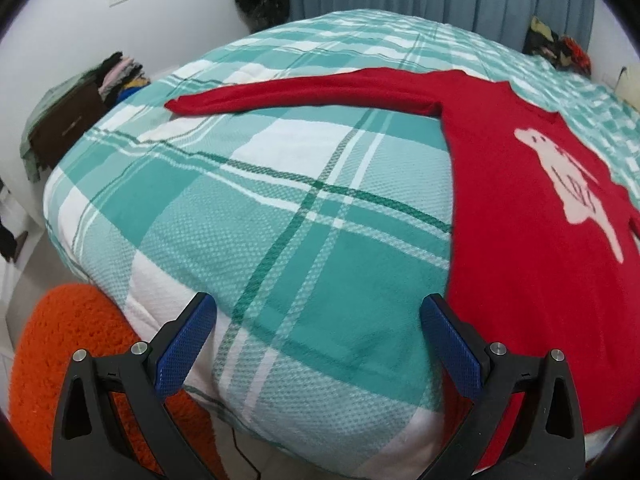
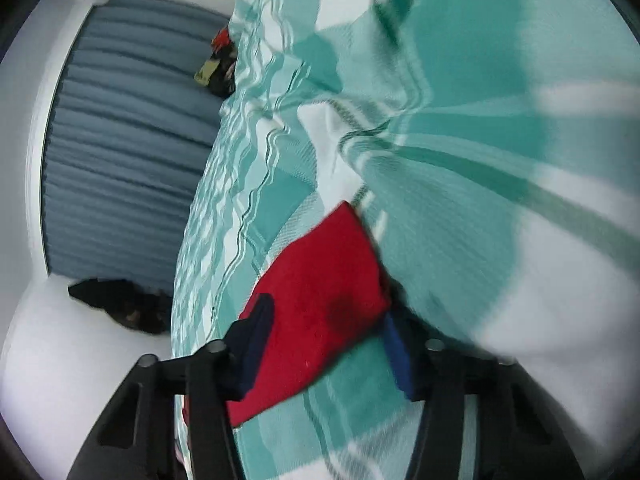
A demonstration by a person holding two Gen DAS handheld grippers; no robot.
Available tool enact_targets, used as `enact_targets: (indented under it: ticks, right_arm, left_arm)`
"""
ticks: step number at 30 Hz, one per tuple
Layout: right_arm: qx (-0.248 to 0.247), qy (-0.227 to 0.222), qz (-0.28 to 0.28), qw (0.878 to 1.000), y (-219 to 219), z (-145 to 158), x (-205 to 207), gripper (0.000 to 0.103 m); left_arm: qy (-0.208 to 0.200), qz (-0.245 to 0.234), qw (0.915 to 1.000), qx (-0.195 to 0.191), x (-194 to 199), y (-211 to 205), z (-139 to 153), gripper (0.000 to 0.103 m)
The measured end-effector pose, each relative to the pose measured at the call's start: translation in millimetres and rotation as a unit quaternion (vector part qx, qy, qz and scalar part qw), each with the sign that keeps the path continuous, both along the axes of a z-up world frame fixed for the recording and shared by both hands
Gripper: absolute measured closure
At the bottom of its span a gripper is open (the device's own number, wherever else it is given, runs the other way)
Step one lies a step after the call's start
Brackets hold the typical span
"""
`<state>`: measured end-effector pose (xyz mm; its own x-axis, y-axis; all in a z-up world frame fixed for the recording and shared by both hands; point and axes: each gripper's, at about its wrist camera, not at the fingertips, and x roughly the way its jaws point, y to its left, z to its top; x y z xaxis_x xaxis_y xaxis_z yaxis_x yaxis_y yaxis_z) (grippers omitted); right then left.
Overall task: Fold small clothes
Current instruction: 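Close the right gripper on the sleeve cuff and lift it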
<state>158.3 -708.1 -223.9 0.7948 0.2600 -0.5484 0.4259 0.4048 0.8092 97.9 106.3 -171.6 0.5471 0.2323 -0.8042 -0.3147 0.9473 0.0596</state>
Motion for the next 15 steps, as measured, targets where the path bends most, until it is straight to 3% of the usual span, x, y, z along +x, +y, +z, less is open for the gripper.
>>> enact_targets:
  ticks: [3,6,10,15]
  right_arm:
    - [0.004,0.014,0.01,1.0,-4.0,-6.6,14.2,0.063]
    - [0.002,0.041,0.002,0.999,-8.6,-17.3,23.9,0.099]
    - [-0.018,0.052,0.008,0.998,-9.5,-12.6,28.1,0.099]
    - [-0.074,0.009,0.032,0.997,3.2,43.9,35.3,0.099]
  left_arm:
    - [0.0,-0.001,1.0,0.009,1.4,-2.3,-0.8,0.001]
    - [0.0,0.002,1.0,0.009,1.7,-1.7,-1.3,0.0]
    - [-0.001,0.0,1.0,0.008,1.7,-0.3,-1.2,0.0]
    - [-0.004,0.0,1.0,-0.001,1.2,1.4,-1.1,0.0]
